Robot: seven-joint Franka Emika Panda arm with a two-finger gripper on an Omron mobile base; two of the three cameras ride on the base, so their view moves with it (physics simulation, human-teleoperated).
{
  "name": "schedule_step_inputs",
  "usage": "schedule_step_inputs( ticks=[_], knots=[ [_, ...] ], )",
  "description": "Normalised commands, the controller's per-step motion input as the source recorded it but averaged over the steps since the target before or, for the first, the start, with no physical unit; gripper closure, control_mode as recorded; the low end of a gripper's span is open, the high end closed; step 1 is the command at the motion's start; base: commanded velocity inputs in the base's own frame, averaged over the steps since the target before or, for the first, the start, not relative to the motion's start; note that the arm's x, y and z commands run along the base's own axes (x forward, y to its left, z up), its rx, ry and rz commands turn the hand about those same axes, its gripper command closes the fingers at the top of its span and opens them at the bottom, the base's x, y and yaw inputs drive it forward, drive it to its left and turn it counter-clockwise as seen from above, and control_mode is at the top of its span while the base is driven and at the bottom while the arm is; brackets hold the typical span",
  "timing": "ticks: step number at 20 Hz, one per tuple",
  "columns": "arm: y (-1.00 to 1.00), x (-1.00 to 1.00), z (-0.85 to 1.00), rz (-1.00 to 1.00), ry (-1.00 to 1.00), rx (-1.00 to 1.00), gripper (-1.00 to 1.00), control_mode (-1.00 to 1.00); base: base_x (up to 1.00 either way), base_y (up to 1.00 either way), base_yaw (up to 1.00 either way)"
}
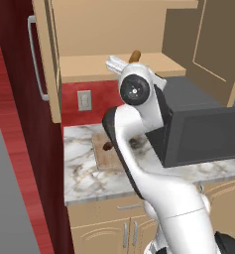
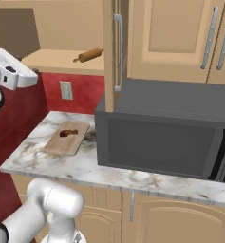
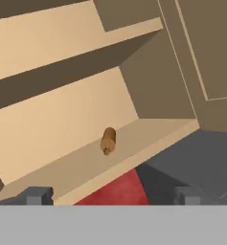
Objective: Open the cabinet, retrieve the rolling pin, and place it next to the meat on the cutting board to prepare for tenderizing.
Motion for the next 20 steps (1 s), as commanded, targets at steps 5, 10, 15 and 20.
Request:
schedule_step_inputs(
  ticks=[5, 10, 15, 20],
  knots=[
    [-0.31, 0.10, 0.01, -0.09, 0.15, 0.01, -1.00, -1.00, 0.00, 0.00, 0.00],
    [-0.34, 0.46, -0.02, 0.00, 0.11, 0.04, -1.00, -1.00, 0.00, 0.00, 0.00],
    [-0.37, 0.52, 0.00, 0.00, 0.08, 0.03, -1.00, -1.00, 0.00, 0.00, 0.00],
    [-0.14, 0.41, -0.06, 0.00, 0.05, 0.00, -1.00, -1.00, 0.00, 0.00, 0.00]
  ],
)
